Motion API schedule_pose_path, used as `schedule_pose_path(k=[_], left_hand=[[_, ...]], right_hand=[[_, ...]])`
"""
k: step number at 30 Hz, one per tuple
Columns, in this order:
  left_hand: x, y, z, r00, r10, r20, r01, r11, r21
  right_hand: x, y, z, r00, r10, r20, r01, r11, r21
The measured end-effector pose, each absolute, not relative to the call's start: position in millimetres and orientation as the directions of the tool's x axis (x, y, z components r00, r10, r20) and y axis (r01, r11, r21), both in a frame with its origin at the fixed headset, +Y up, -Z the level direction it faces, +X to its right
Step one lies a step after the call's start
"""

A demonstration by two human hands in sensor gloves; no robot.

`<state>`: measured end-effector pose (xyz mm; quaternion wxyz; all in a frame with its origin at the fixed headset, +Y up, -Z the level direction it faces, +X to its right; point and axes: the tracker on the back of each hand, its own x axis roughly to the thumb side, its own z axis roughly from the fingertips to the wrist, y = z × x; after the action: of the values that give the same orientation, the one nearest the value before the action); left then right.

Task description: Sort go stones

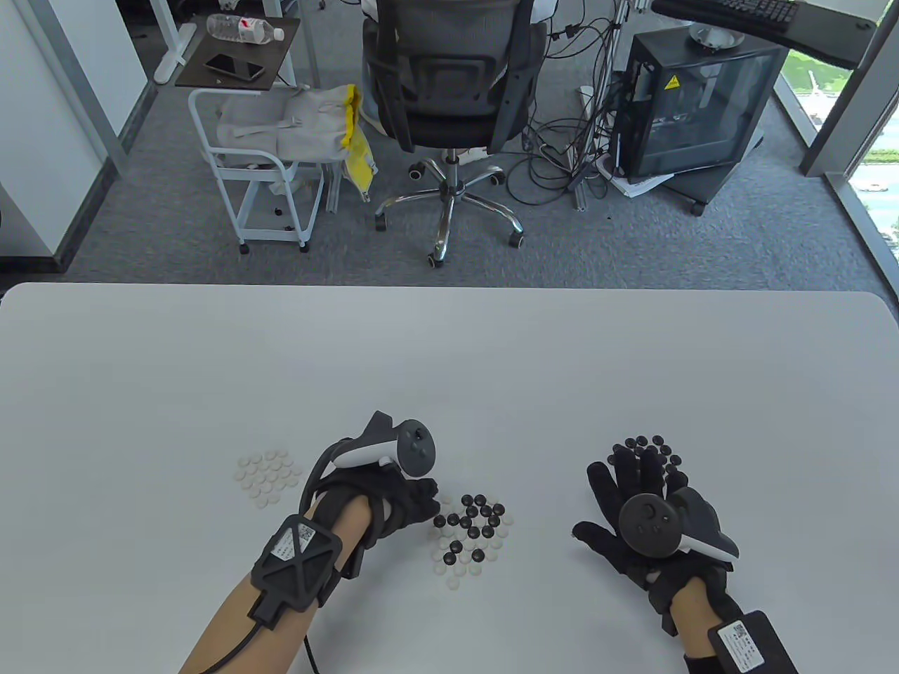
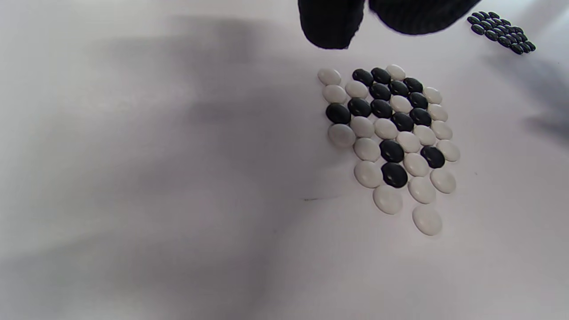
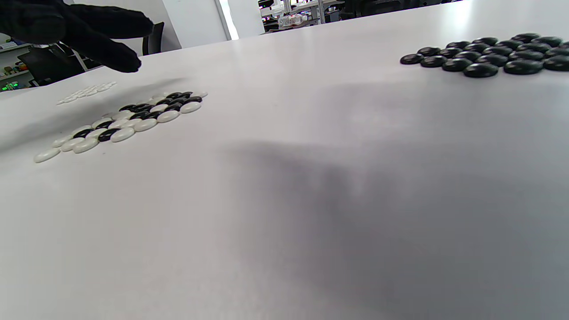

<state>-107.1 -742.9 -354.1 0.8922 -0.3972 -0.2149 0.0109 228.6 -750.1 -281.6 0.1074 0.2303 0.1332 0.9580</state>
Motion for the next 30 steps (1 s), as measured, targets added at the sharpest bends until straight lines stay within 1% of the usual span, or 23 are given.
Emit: schedule_pose_path(k=[4, 8, 9, 10, 13, 14, 18, 21, 24, 30], left_hand=[[-91, -760, -356, 0.898, 0.23, 0.374, 0.132, 0.671, -0.73], [-85, -775, -364, 0.917, 0.173, 0.361, 0.176, 0.635, -0.752], [-89, -774, -370, 0.925, 0.181, 0.334, 0.153, 0.627, -0.764], [-95, -771, -378, 0.941, 0.178, 0.289, 0.113, 0.638, -0.762], [-121, -767, -400, 0.978, 0.116, 0.174, 0.06, 0.64, -0.766], [-136, -766, -409, 0.99, 0.1, 0.104, 0.017, 0.638, -0.77], [-182, -763, -424, 0.997, 0.054, -0.049, -0.071, 0.63, -0.773], [-213, -762, -429, 0.988, 0.022, -0.151, -0.131, 0.628, -0.767], [-232, -762, -430, 0.976, 0.029, -0.215, -0.185, 0.624, -0.759], [-253, -764, -428, 0.965, 0.006, -0.263, -0.209, 0.624, -0.753]], right_hand=[[229, -750, -282, -0.872, 0.267, 0.41, -0.142, -0.94, 0.309], [229, -750, -281, -0.872, 0.267, 0.41, -0.141, -0.939, 0.313], [229, -750, -282, -0.872, 0.269, 0.41, -0.142, -0.939, 0.314], [229, -750, -282, -0.871, 0.27, 0.411, -0.143, -0.939, 0.313], [230, -750, -282, -0.872, 0.27, 0.409, -0.143, -0.938, 0.315], [230, -750, -282, -0.873, 0.271, 0.406, -0.143, -0.937, 0.318], [233, -748, -281, -0.872, 0.286, 0.398, -0.161, -0.934, 0.318], [233, -747, -281, -0.869, 0.294, 0.398, -0.171, -0.933, 0.315], [232, -748, -281, -0.867, 0.29, 0.405, -0.164, -0.934, 0.317], [235, -749, -282, -0.871, 0.29, 0.397, -0.164, -0.932, 0.324]])
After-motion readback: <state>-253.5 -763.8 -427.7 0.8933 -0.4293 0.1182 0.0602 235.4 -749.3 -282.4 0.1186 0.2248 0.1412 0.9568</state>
